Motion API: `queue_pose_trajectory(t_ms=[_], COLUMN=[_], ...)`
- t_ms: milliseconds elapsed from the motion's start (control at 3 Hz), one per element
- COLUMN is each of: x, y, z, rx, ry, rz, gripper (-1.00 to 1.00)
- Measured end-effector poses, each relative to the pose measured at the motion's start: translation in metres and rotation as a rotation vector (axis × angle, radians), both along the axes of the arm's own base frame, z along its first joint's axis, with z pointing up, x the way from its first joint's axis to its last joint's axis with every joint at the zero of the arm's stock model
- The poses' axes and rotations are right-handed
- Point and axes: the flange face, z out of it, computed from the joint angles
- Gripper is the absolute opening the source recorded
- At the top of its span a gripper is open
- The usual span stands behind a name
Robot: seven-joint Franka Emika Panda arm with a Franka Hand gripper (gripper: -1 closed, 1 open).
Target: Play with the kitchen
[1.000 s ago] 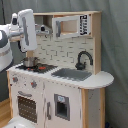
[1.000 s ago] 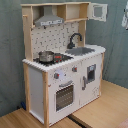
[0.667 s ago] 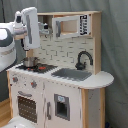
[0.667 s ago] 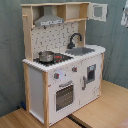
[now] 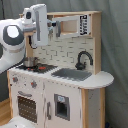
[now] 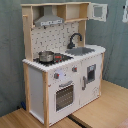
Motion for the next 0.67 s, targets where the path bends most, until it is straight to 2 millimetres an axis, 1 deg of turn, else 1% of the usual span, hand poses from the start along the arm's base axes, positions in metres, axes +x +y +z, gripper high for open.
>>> queue_pose_trajectory(t_ms=[333,667], x=[0.015,0.036], y=[-0.013,-0.013], z=[-0.002,-0.008], rx=[-0.030,-0.079], ry=[0.047,0.099], rz=[0.037,0.092], gripper=[-1.00,-1.00])
